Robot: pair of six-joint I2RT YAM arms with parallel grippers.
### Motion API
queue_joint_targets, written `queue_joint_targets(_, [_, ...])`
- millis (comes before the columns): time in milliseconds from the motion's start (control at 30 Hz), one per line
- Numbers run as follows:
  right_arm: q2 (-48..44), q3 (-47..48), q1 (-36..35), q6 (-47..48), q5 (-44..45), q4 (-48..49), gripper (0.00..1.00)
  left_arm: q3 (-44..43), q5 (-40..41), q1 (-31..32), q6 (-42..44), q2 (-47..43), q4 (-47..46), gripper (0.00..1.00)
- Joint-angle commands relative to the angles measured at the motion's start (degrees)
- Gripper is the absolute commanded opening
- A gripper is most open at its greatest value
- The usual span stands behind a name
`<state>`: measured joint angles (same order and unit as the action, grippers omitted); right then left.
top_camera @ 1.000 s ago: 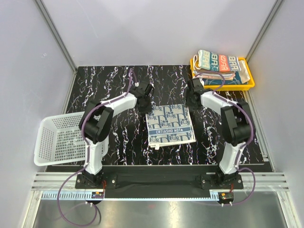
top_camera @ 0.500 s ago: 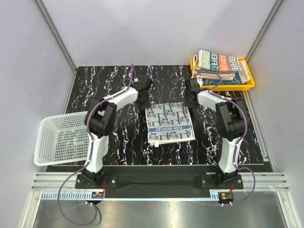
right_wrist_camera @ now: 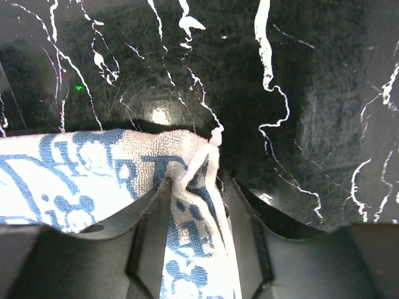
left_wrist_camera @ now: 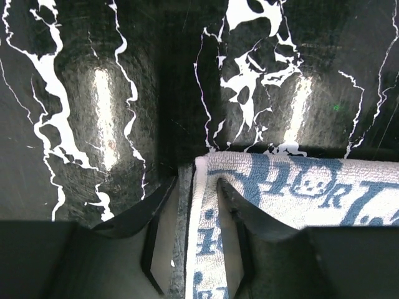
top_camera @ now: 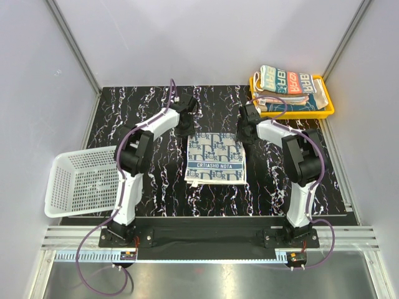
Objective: Fold and stack the towels
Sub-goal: Fold the towel
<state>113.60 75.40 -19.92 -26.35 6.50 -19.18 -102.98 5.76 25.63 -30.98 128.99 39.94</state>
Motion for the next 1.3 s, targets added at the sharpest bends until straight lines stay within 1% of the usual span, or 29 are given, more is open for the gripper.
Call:
queue_joint_targets(0, [0.4, 2.9, 0.2, 3.1, 2.4, -1.5, 0.50, 2.4, -2.1, -0.8, 2.1, -3.4, -3.6, 0.38])
queue_joint_targets(200, [-0.6, 4.9, 1.0, 6.1, 3.7, -0.3, 0.51, 7.0, -5.4, -2.6, 1.8, -7.4, -9.8, 0.42])
queue_joint_targets(267, [-0.1, 5.5, 1.7, 6.1, 3.6, -0.1, 0.51, 7.7, -6.8, -3.1, 1.9, -7.3, -10.8, 0.43])
queue_joint_targets(367, [1.7, 6.9, 2.7, 6.4, 3.0, -0.4, 0.48, 7.3, -8.4, -3.7, 1.5, -6.4, -10.9, 0.43])
queue_joint_targets(533, [2.8, 7.0, 3.0, 6.7, 0.0, 0.9, 0.46, 8.7, -10.6, -3.8, 0.8, -6.0, -13.7, 0.45])
queue_joint_targets(733, [0.0, 4.4, 3.1, 5.3, -1.0, 2.1, 0.45, 9.4, -11.9, -4.1, 0.6, -5.4, -14.7, 0.45])
queue_joint_targets(900, [-3.1, 2.0, 3.1, 3.5, -1.0, 3.2, 0.45, 9.2, -11.1, -4.1, 0.2, -5.0, -13.8, 0.45])
queue_joint_targets(933, [-3.6, 1.4, 3.0, 3.1, -1.9, 3.4, 0.45, 9.1, -10.6, -4.0, 0.1, -4.9, -13.7, 0.45])
queue_joint_targets(1000, [-3.8, 1.1, 3.0, 2.4, -2.8, 3.8, 0.39, 9.0, -10.4, -4.1, -0.1, -4.9, -13.3, 0.43])
queue_joint_targets(1033, [-3.7, 1.0, 3.0, 2.3, -3.2, 3.8, 0.38, 8.8, -10.2, -4.1, -0.2, -4.8, -13.2, 0.43])
queue_joint_targets(1267, [-4.9, -0.9, 2.9, 1.4, -3.9, 4.3, 0.39, 8.3, -10.0, -4.2, -0.4, -4.6, -12.3, 0.42])
